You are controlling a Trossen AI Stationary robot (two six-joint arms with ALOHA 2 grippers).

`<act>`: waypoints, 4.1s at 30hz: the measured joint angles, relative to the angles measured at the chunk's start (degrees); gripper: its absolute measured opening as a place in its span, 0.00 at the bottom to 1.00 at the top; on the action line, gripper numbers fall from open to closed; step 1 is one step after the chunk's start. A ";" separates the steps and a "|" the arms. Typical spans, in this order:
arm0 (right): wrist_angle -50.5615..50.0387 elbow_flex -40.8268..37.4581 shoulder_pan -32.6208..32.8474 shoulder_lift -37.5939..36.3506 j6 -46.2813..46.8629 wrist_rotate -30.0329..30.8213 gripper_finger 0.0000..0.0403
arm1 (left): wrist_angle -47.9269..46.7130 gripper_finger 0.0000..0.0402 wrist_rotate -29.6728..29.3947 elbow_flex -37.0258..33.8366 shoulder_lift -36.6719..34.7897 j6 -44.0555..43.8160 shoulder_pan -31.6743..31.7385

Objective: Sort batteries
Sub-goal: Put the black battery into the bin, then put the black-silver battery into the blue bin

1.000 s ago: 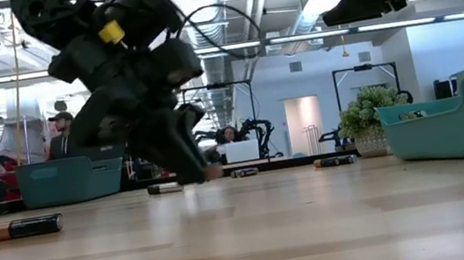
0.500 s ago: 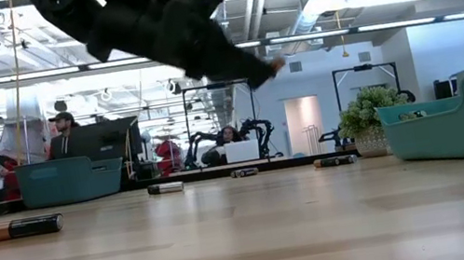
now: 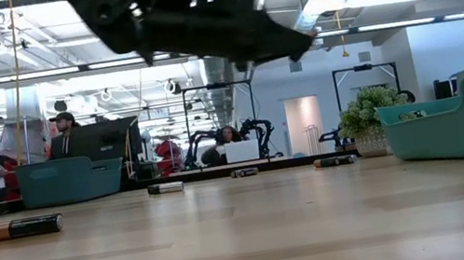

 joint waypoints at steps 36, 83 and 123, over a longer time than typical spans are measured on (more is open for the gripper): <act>-2.48 0.69 2.98 -3.63 -1.15 1.06 0.55 | -22.25 0.50 8.96 47.29 31.40 -3.89 2.36; -0.90 27.93 -22.83 58.34 22.61 -30.34 0.55 | -10.63 0.27 -32.53 -42.86 -63.32 -6.73 -10.57; -19.89 51.46 -35.84 90.25 27.13 -40.28 0.55 | -21.89 0.27 -33.27 -46.61 -79.13 -6.89 -10.75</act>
